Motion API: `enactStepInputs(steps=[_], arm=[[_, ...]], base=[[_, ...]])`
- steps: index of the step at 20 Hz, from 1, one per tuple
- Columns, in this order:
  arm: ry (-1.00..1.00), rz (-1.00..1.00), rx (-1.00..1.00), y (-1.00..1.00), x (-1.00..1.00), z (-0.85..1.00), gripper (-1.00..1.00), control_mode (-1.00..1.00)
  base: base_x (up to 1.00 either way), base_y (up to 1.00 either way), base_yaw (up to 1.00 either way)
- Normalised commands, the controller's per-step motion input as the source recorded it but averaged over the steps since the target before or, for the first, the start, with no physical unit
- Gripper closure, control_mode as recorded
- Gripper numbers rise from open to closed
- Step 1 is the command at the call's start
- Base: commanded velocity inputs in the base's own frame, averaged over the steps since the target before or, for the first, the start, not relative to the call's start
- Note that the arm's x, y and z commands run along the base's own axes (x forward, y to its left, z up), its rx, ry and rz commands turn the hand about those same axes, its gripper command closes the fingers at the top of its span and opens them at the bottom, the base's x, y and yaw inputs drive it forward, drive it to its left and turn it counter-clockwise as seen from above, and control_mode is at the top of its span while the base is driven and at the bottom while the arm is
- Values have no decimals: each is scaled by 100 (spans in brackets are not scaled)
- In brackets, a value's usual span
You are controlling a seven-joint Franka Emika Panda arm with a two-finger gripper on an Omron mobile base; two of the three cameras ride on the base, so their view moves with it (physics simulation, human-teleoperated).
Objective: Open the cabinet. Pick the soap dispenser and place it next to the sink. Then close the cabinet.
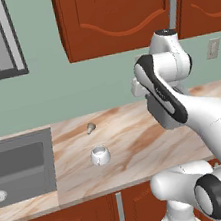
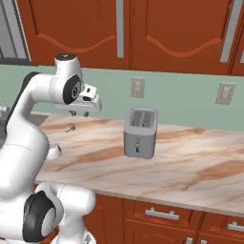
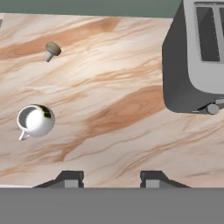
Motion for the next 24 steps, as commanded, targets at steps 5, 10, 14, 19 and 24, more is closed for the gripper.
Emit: enactStepInputs(steps=[5, 10, 14, 19, 24], arm=[[-4, 0, 0, 0, -12, 0, -100, -100], [-18, 0, 0, -2, -28, 0, -100, -100], [-16, 0, 0, 0, -23, 10, -100, -100], [-9, 0, 0, 0, -18, 19, -100, -100], [-4, -2, 0, -6, -12, 25, -100, -100]], base=[[0, 0, 0], [0, 0, 0], [0, 0, 0], [0, 0, 0], [0, 0, 0]])
